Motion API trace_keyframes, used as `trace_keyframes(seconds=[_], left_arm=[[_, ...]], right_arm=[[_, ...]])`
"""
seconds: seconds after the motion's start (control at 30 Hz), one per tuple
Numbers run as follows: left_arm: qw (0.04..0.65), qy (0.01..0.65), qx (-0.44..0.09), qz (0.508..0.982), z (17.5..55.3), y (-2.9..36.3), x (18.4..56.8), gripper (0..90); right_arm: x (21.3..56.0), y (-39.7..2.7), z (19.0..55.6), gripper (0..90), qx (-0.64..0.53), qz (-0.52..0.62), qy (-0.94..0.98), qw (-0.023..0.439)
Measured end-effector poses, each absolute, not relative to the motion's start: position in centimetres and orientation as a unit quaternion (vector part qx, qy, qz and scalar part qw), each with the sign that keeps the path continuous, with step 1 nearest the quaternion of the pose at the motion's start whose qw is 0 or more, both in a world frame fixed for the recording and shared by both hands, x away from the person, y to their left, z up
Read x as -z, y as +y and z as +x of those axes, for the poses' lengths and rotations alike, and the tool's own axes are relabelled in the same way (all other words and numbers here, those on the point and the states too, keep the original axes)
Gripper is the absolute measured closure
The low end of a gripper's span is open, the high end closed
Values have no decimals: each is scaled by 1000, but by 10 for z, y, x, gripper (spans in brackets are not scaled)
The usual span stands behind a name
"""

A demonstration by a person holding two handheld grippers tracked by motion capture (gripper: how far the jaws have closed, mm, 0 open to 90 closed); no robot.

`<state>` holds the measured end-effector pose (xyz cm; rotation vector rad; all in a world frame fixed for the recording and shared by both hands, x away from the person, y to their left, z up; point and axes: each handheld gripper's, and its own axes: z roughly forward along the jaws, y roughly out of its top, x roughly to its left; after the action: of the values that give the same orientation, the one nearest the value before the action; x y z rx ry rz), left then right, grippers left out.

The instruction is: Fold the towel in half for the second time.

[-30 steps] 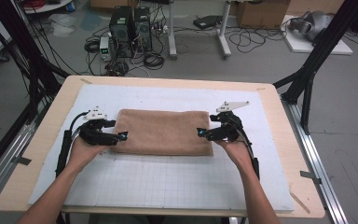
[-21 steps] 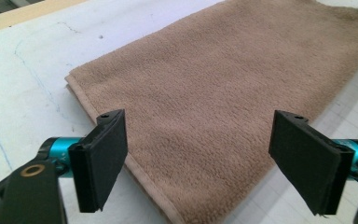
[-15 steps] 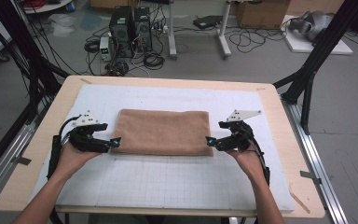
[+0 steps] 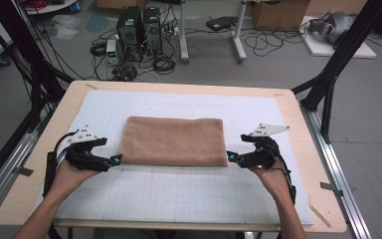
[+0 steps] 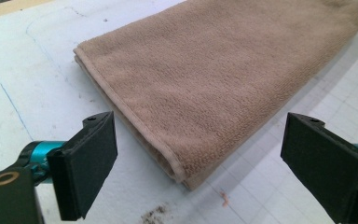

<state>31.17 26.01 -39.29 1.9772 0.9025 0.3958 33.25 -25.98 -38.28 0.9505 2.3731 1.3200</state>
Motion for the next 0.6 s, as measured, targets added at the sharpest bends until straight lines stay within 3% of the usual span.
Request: trace_keyframes(seconds=[0.6], left_arm=[[456,374,-165,790,294,276,393,108]], right_arm=[[390,-282,306,117,-455,337,812,141]])
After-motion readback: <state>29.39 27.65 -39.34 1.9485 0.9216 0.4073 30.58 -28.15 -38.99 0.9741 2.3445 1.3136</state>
